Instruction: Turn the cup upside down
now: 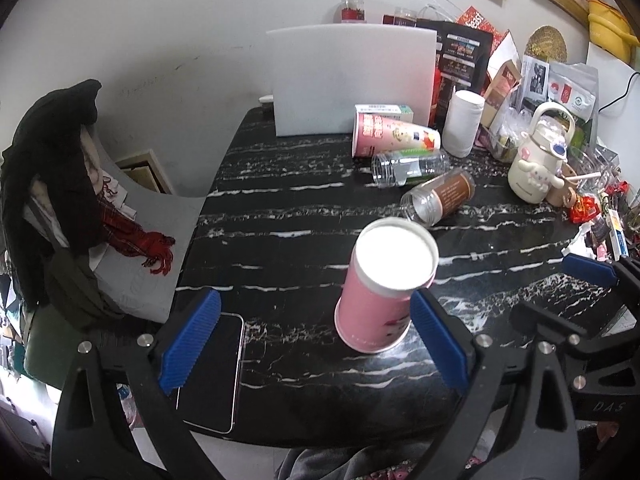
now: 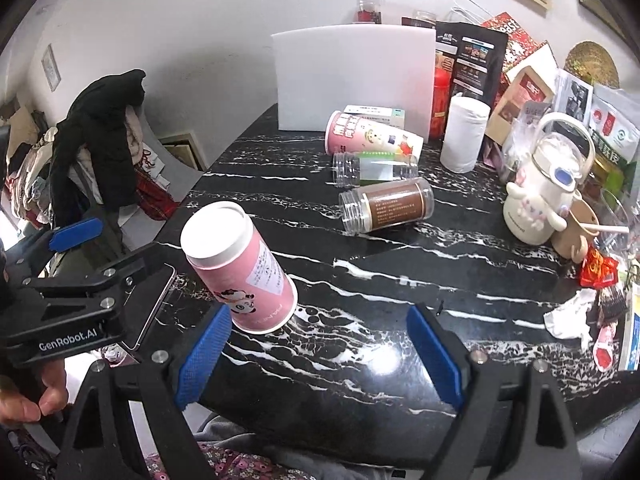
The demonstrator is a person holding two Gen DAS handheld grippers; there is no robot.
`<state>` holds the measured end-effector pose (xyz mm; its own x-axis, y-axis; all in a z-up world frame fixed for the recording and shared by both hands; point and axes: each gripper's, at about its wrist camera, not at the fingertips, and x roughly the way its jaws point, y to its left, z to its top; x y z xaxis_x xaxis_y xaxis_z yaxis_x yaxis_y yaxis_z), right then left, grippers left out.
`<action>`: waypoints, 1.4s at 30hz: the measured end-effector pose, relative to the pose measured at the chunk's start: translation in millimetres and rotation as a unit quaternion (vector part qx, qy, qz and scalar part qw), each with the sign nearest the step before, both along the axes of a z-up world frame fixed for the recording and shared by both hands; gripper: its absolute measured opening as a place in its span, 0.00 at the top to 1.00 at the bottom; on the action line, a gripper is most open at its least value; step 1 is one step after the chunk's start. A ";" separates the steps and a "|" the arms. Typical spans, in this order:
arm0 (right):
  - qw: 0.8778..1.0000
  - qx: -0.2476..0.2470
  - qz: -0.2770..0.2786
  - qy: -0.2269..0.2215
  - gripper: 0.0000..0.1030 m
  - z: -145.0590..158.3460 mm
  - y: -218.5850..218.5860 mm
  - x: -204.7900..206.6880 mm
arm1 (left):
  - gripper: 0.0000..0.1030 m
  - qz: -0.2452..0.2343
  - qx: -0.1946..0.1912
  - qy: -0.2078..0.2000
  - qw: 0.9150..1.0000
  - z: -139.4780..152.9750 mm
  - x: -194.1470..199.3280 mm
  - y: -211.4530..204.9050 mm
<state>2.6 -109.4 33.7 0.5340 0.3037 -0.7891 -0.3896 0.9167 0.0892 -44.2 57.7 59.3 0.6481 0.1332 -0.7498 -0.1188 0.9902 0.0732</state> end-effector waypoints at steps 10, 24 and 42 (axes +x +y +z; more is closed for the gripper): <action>1.000 0.003 -0.004 0.014 0.13 -7.8 1.8 -0.5 | 0.07 0.000 -0.008 0.014 1.000 -11.9 -1.5 2.9; 1.000 0.001 0.000 0.015 0.13 -8.5 3.9 -1.2 | 0.07 -0.005 -0.010 0.019 1.000 -14.5 -0.7 2.4; 1.000 0.003 -0.002 0.017 0.13 -9.5 0.3 -1.5 | 0.07 -0.006 -0.010 0.020 1.000 -14.4 0.8 -0.9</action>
